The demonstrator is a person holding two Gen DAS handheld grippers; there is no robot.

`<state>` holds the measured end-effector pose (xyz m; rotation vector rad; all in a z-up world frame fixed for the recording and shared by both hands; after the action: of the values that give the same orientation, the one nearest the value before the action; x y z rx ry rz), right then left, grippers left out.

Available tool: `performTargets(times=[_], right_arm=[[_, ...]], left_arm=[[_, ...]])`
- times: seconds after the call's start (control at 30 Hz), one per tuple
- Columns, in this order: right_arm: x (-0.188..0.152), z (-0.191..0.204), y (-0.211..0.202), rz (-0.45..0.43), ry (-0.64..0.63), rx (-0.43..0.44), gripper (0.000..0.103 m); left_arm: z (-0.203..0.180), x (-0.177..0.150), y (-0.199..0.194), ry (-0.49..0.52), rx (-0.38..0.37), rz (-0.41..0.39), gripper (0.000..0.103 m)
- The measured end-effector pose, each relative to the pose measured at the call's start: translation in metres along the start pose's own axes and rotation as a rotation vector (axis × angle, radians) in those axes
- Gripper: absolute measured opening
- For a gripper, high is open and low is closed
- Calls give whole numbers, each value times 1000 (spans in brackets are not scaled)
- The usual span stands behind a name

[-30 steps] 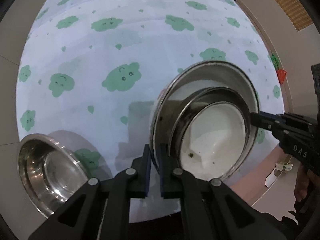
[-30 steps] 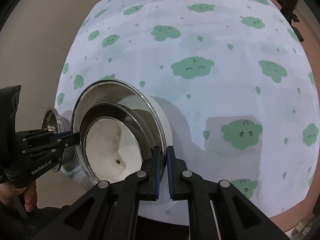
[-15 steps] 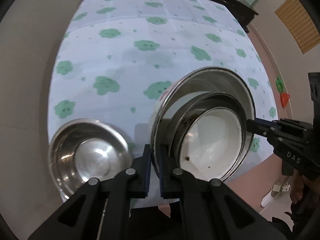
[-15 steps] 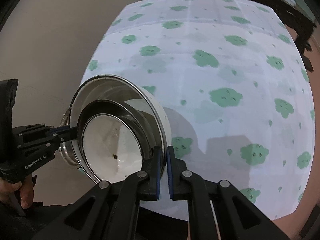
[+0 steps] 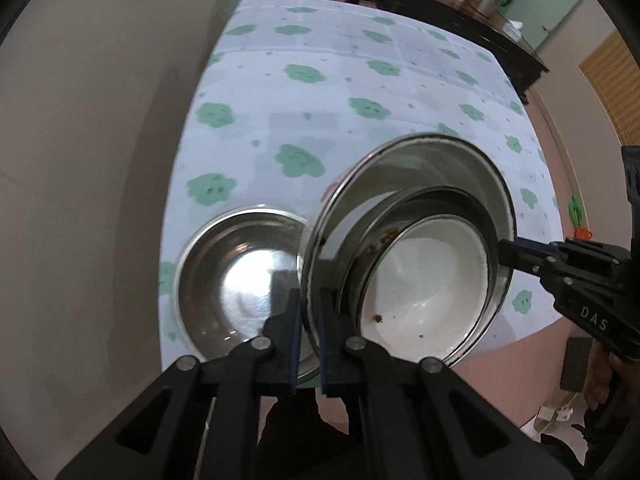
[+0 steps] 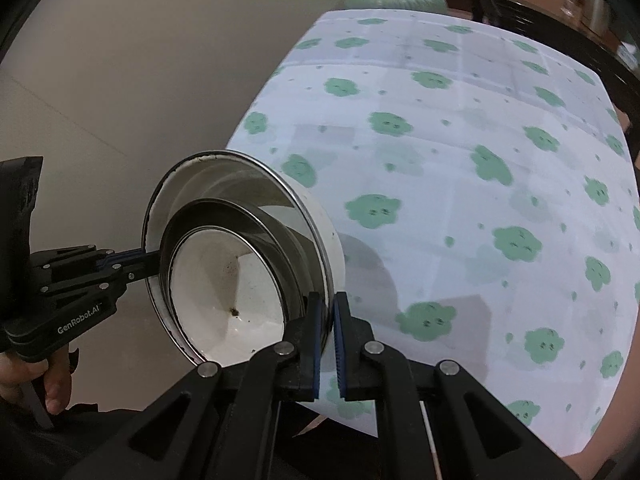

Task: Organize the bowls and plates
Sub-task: 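Carry the nested bowl stack along the cloth with both tools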

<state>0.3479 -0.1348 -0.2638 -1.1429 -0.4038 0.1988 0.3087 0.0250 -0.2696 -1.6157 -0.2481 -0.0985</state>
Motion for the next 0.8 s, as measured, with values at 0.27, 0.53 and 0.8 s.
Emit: performTargets(times=[0.27,0.53,0.8], right_arm=[[-2,45,25,43,-71,34,7],[-7,76,52,91,-109,44,7],[-10,83,80,148,-118,19,7]], left_arm=[[43,-30,-3,-81,33,16,1],[71,-48,6,-132,40,42,1],[83,-58,30,-147,28,96,2]])
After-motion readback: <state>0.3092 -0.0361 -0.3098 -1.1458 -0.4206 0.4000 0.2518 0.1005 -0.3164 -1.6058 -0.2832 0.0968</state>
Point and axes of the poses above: each gripper's, at about its wrist camera, not at the fingertips, and y roughly the way its jaws point, z to its left, x to its top, the point moved 5 cm from there along y, roughly the way its jaws point, and after that the axes turned 11 degrees about y, right-handed, at the moved point
